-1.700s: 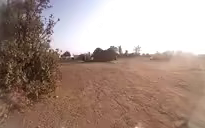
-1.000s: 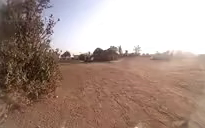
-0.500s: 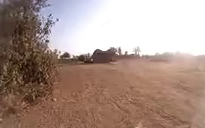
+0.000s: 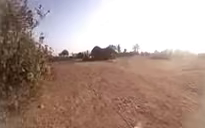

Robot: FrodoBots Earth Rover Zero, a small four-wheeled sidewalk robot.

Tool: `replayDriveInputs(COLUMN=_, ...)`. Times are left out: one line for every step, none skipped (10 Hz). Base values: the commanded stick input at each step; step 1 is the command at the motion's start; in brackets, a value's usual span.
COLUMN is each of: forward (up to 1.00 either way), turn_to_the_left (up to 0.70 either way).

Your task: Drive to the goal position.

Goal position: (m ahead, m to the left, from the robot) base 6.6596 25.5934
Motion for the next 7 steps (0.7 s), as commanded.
replayDriveInputs(forward=0.7, turn_to_the_left=0.0)
replayDriveInputs(forward=0.7, turn_to_the_left=0.0)
replayDriveInputs(forward=0.7, turn_to_the_left=0.0)
replayDriveInputs(forward=0.7, turn_to_the_left=0.0)
replayDriveInputs(forward=0.7, turn_to_the_left=0.0)
replayDriveInputs(forward=0.7, turn_to_the_left=0.0)
replayDriveInputs(forward=0.7, turn_to_the_left=0.0)
